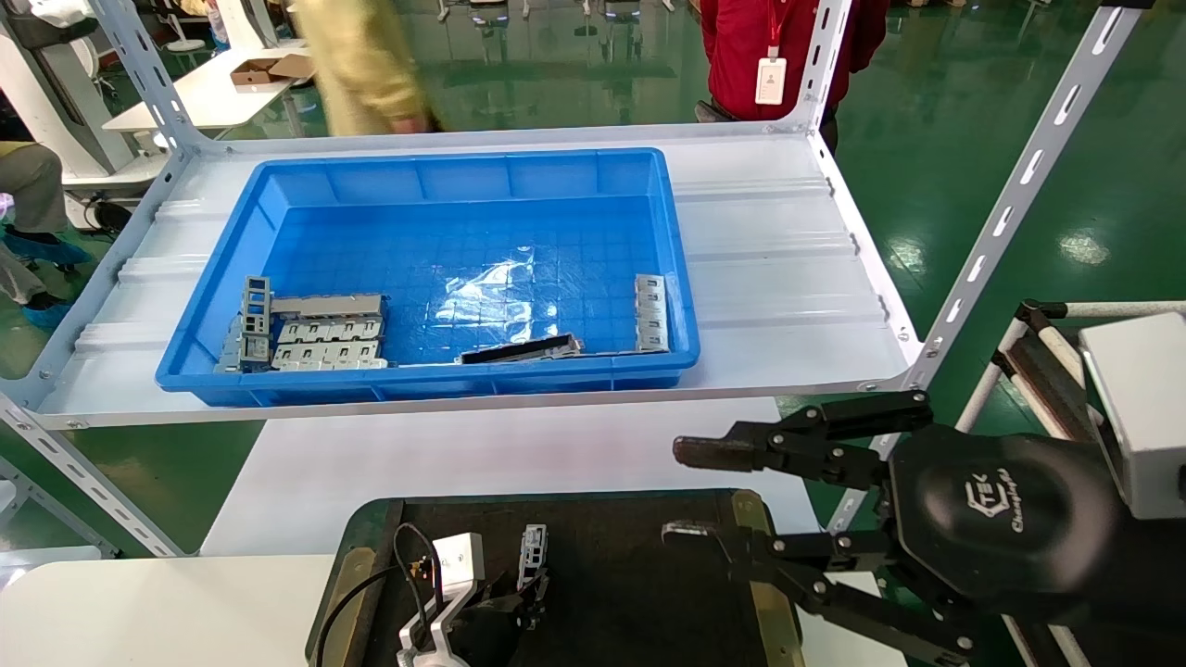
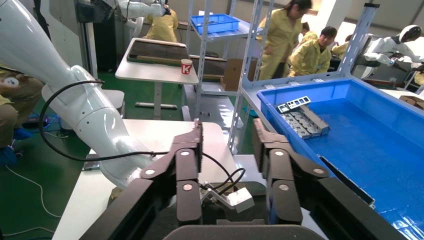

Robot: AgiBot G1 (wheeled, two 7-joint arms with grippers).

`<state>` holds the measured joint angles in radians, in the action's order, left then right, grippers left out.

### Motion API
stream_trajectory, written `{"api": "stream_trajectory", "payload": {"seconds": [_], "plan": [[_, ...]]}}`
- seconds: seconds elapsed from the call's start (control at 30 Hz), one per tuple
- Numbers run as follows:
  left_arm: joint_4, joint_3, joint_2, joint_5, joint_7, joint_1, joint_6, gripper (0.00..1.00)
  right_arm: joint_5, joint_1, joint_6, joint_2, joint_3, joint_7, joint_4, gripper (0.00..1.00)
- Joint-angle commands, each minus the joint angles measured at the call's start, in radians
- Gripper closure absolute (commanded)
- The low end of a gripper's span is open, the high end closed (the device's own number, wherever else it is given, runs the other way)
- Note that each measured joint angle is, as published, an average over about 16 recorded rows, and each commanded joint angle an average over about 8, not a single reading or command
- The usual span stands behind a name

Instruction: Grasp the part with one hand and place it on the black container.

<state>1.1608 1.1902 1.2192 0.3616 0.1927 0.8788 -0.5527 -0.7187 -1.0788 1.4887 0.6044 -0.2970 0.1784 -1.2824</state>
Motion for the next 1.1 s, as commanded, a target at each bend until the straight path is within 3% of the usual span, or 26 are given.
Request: {"api": "stream_trajectory", "payload": {"seconds": [0.03,0.57,1.1], "plan": [[0.003,-0.001,-0.001,0.000,0.001,0.001,-0.001,0.00,0.000,0.000,0.000,0.000,0.000,0.000,0.000,0.00],[0.095,-0.021,-0.050,0.043,0.013,-0.003,0.030,0.00,0.001,0.000,0.000,0.000,-0.001,0.000,0.000,0.00],[0.188,-0.025,-0.215,0.061,0.016,-0.016,0.209,0.00,0.001,0.000,-0.001,-0.001,-0.002,-0.001,0.000,0.00]]}}
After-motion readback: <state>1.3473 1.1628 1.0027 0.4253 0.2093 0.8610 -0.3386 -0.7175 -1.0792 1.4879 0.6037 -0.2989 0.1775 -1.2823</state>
